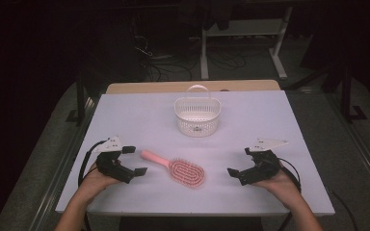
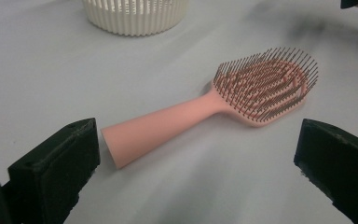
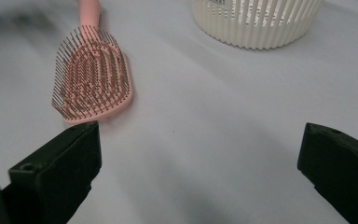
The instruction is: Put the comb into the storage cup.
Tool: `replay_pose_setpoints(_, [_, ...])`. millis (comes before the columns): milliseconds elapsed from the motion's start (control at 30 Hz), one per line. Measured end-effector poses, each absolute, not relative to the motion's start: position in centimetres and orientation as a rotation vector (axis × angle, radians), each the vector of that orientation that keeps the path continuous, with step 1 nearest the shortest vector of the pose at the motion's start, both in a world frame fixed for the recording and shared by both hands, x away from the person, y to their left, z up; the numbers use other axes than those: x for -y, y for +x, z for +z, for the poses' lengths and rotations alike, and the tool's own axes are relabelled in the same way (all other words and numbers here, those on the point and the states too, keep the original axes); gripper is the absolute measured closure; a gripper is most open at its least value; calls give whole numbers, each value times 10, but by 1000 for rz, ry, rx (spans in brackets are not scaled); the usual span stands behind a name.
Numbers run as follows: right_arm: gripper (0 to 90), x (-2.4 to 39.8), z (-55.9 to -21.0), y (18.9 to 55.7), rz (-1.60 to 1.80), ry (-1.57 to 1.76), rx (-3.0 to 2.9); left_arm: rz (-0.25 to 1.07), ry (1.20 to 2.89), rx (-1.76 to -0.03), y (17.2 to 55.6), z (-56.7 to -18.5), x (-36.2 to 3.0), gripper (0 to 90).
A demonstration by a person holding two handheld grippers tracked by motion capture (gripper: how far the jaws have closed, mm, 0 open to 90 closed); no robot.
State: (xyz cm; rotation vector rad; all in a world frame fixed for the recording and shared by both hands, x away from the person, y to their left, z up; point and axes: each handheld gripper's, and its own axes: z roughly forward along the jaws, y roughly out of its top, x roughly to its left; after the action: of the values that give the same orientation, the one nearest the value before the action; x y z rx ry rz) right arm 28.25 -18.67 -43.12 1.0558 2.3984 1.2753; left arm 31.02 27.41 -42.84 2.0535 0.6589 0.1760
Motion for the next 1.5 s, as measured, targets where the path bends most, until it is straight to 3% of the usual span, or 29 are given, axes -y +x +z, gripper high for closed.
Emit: replay_pose_setpoints(1500, [0, 186, -430, 284, 1338, 1045, -2391, 185, 2029, -638, 324, -413, -266, 2])
